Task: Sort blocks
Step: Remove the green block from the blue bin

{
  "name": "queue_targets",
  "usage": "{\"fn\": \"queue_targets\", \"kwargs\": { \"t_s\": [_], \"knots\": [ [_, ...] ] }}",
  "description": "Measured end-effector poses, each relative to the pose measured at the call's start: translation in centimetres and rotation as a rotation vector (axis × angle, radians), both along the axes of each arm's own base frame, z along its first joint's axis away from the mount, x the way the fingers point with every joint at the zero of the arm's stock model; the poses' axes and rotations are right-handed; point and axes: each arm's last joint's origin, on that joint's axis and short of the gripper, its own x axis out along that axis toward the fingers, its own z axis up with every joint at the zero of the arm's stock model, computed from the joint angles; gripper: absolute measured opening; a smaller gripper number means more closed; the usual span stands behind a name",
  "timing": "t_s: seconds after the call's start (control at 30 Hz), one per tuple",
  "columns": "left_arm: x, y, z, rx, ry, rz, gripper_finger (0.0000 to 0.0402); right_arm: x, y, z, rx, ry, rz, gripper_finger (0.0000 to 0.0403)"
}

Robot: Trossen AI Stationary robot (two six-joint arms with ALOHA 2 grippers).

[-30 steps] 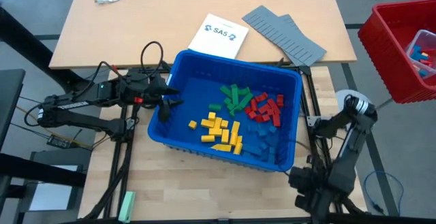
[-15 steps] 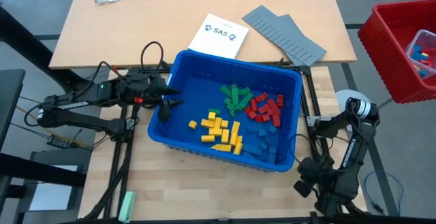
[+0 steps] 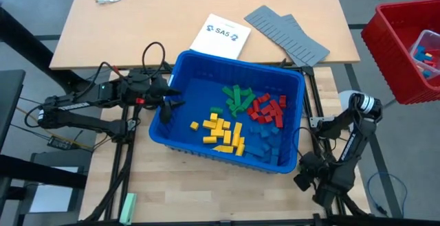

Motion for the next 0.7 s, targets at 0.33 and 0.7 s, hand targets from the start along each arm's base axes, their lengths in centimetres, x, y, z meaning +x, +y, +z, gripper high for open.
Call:
{"fn": "queue_targets", "kwargs": {
  "t_s": [0.33,0.7],
  "knots": [
    [-0.1,0.0,-0.1,-0.006,0.007,-0.002,0.0211,-0.3,-0.7,6.3,0.184,-0.114,0.034,0.0277],
    [-0.9,-0.2,0.3,-0.035,-0.023,-0.005,0.0211,4.8,1.6,9.0,0.329,-0.504,0.058,0.0268]
  ]
}}
